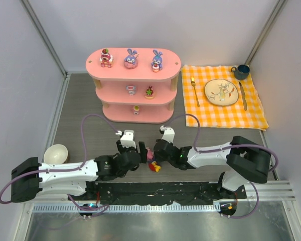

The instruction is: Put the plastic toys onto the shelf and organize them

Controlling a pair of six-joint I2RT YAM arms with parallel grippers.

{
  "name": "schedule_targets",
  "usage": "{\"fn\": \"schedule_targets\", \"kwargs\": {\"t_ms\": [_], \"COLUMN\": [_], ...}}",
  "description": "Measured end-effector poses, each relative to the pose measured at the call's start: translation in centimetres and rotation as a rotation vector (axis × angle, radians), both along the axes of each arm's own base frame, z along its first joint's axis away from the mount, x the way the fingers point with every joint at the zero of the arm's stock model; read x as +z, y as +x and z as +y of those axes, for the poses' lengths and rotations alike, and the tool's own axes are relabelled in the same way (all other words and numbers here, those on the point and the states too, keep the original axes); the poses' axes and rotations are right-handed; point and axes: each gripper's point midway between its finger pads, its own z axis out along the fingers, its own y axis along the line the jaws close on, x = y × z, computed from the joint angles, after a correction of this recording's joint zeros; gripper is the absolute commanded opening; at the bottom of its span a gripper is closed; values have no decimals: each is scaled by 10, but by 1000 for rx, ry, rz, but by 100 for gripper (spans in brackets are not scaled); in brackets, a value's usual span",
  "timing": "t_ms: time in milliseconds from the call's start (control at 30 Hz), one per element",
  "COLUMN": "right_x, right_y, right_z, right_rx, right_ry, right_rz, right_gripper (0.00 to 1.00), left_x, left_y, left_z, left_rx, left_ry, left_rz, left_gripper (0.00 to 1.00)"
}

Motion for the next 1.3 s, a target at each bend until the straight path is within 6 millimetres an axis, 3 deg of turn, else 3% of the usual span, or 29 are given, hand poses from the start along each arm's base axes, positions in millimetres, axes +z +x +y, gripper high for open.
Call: {"fn": "schedule_targets", "kwargs": {"t_ms": [333, 900, 1000, 1200, 1300], "right_x": [2, 6, 14, 67, 80], "right_y": [-7, -43, -41, -16, -1], "right_z": [44, 73, 68, 26, 7], "right_rx": [74, 226, 232, 139, 78], "right_ry": [25, 114, 106, 108, 105], "right_rz": [15, 43, 9, -166, -210], "right_gripper": [28, 29, 36, 40, 39], "left_x": [0, 7, 6, -3, -9], "left_y": [-3, -13, -13, -13, -13], "left_z": [9, 38, 38, 35, 33], "left_rx": [11, 96, 99, 99, 98], "left_ry": [10, -2, -4, 23, 41], "left_rz": [16, 80, 84, 97, 108], "left_gripper": [77, 77, 77, 78, 76]}}
